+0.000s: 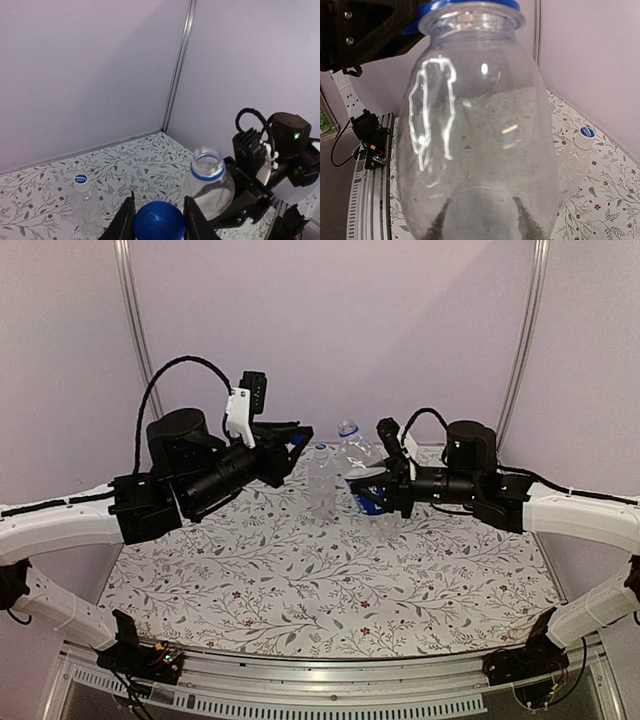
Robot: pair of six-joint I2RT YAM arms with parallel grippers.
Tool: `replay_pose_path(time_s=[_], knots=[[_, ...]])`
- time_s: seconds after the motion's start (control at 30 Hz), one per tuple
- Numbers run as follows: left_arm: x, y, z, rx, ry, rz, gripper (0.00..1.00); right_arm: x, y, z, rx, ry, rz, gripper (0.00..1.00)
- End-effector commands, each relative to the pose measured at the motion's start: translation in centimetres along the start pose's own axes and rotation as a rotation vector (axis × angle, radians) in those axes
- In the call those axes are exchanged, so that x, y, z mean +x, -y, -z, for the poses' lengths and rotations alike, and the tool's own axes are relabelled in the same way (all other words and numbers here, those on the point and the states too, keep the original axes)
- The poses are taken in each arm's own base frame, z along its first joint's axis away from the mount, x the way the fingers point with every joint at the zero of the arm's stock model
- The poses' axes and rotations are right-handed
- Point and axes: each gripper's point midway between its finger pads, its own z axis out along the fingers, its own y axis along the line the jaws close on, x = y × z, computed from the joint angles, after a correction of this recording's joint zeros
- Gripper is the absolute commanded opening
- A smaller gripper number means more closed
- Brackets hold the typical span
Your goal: Unscrew the bottle caps
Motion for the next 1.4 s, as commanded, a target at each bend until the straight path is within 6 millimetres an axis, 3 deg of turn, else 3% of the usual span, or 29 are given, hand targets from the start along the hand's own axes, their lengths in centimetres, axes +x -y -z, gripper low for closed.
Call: replay_pose_path(time_s=[0.0,0.17,0.4,0.6,0.8,1.07,1.37], knots=[[2.7,-3.9,0.7,-0.099,-0.016,0.012,0.15,-2.2,1.2,2.0,0.070,0.069,-0.003,0.33],[7.4,-7.2,1.4,-0.171,-0.062,0.026,0.17,-2.9,1.6,3.0,0.102,0.089,-0.004,0.33],[15.6,-11.1,2.0,-0.261,-0.209,0.015,0.19,-2.5,1.7,2.8,0.096,0.078,-0.010,0.33],[21.8,-12.7,2.5,-0.287,-0.321,0.036,0.21,-2.0,1.8,2.4,0.091,0.065,-0.017,0.33],[28.1,-13.9,4.3,-0.314,-0.453,0.065,0.23,-1.3,2.0,2.0,0.089,0.048,-0.023,0.33],[32.7,-13.8,5.5,-0.297,-0.567,0.058,0.25,0.3,2.1,1.2,0.078,0.022,-0.048,0.33],[34.5,-14.2,5.8,-0.310,-0.602,0.035,0.27,0.8,2.1,1.2,0.077,0.014,-0.058,0.33]])
